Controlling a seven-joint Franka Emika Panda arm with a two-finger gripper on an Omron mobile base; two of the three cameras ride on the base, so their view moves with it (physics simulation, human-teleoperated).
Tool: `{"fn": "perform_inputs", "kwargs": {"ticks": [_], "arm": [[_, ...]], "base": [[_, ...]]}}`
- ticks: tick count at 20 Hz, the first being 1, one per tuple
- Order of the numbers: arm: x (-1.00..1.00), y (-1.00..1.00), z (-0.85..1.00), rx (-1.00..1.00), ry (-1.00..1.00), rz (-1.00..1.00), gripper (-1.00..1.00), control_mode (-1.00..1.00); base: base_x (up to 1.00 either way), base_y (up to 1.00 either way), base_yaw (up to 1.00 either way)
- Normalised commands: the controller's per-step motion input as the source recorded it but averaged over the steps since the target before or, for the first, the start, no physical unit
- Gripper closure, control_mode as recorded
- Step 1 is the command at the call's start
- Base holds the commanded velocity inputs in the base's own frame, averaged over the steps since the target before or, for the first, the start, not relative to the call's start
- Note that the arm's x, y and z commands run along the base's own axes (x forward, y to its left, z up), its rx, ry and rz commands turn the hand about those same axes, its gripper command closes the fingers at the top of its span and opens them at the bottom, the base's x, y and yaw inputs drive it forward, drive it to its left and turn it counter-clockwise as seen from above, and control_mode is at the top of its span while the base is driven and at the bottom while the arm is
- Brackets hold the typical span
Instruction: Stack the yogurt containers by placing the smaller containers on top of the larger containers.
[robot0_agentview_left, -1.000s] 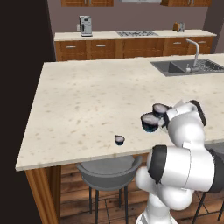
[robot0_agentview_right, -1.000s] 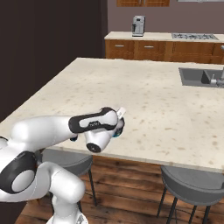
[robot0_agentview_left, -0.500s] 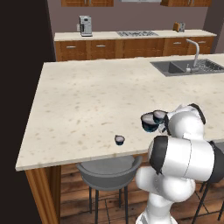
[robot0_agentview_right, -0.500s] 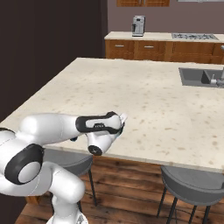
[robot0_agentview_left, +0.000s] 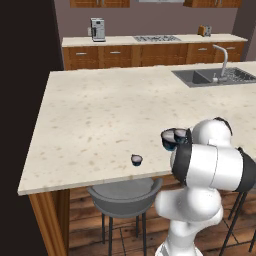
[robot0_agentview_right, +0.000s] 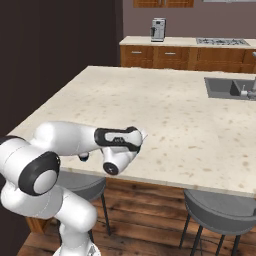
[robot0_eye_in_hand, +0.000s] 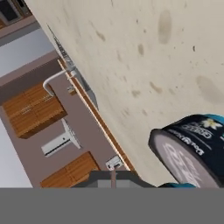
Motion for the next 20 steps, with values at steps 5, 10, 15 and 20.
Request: {"fn": "perform_inputs", "kwargs": {"ticks": [5, 10, 15, 20], "arm": [[0.17, 0.0, -0.06, 0.0, 0.06, -0.03, 1.0, -1.0], [0.15, 0.0, -0.01, 0.0, 0.03, -0.03, 1.0, -1.0], [0.17, 0.0, -0.01, 0.0, 0.02, -0.03, 1.0, -1.0], [0.15, 0.0, -0.08, 0.0, 0.01, 0.0, 1.0, -1.0]], "base": [[0.0, 0.0, 0.0], [0.0, 0.0, 0.0], [0.0, 0.0, 0.0], [0.0, 0.0, 0.0]]}}
